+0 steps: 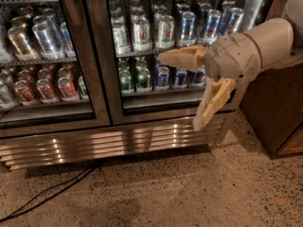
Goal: Open left fridge door
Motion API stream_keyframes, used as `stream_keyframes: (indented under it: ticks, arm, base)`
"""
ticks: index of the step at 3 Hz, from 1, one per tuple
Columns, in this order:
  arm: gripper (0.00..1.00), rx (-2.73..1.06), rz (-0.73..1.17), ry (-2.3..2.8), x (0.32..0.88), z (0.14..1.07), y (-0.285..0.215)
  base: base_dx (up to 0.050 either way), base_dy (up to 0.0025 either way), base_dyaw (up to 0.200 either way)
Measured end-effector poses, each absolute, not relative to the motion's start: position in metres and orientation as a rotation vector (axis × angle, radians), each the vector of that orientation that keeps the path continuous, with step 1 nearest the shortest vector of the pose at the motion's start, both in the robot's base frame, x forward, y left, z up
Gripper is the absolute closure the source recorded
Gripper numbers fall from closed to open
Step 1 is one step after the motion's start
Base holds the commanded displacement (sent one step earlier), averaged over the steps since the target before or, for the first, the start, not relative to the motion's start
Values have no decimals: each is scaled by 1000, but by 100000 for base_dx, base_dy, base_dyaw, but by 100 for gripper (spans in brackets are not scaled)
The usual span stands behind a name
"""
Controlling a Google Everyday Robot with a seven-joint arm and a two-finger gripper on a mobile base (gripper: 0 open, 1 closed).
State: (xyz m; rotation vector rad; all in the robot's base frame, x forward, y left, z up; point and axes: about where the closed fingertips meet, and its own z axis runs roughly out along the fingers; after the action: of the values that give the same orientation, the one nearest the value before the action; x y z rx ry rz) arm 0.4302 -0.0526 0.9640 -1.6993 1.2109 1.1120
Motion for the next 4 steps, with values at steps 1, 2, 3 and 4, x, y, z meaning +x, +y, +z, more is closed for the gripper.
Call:
stream_keyframes:
  ticks: [1, 2, 3, 4]
  arm:
    - [0, -1567, 1094, 1243, 436, 966, -53]
    - [0, -1424, 1031, 1276, 442, 974, -50]
    - [0, -1423, 1031, 1276, 442, 974, -50]
    - [0, -1374, 1081, 1236, 443, 990, -43]
  base:
    - [0, 0, 0]
    - [0, 0, 0]
    - [0, 0, 0]
    - [0, 0, 0]
